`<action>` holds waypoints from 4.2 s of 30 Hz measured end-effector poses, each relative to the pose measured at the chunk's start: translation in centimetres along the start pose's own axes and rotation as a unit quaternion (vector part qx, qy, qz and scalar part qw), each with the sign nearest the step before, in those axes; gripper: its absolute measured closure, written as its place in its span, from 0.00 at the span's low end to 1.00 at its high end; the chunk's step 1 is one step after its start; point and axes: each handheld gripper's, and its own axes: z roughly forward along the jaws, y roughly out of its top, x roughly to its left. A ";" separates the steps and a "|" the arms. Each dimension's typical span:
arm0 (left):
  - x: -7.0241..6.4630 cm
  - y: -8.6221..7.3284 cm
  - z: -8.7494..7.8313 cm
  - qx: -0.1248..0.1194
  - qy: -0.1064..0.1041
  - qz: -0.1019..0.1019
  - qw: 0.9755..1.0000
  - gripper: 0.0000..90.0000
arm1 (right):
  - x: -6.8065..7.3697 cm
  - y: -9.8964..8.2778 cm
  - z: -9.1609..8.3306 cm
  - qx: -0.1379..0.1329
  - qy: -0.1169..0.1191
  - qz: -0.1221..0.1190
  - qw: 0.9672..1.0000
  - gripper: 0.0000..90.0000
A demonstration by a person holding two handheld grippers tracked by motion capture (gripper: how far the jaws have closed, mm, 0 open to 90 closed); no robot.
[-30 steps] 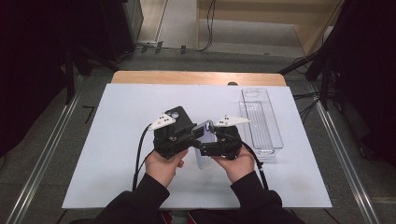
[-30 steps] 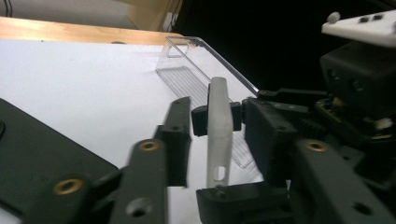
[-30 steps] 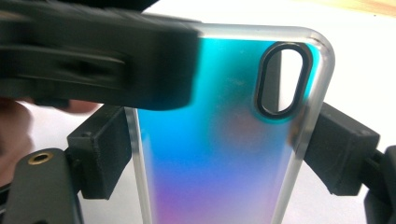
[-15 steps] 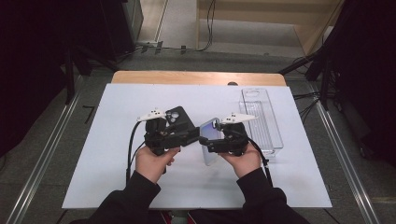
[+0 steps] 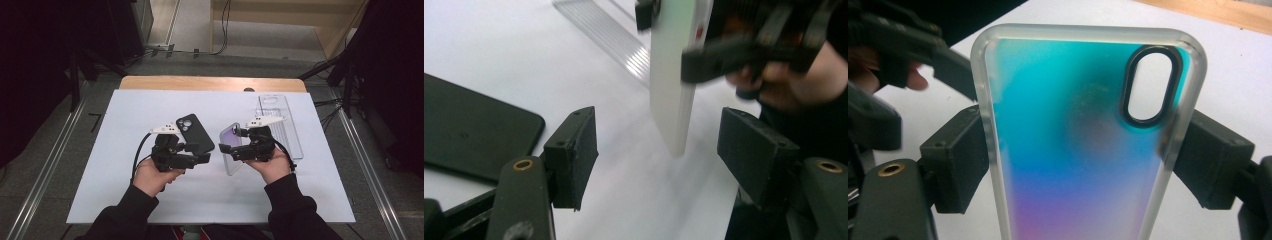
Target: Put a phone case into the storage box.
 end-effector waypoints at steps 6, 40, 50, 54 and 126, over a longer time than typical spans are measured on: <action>0.7 -1.2 0.0 0.030 -0.001 0.023 0.999 0.36 | -0.3 0.3 -0.7 0.007 0.016 -0.019 1.000 0.16; 3.1 -6.2 -3.6 0.050 0.035 0.048 0.997 0.36 | -2.3 1.9 -4.3 -0.001 0.003 -0.017 1.000 0.16; 3.2 -6.8 -4.4 0.045 0.049 0.028 0.997 0.36 | -3.4 2.5 -5.6 -0.027 -0.046 0.000 0.999 0.16; 3.3 -7.0 -4.7 0.044 0.054 0.022 0.997 0.36 | -4.1 2.7 -6.1 -0.041 -0.065 0.023 0.997 0.16; 3.4 -7.3 -4.9 0.016 0.038 0.009 0.999 0.36 | -19.9 2.9 2.5 -0.081 -0.335 0.129 0.930 0.15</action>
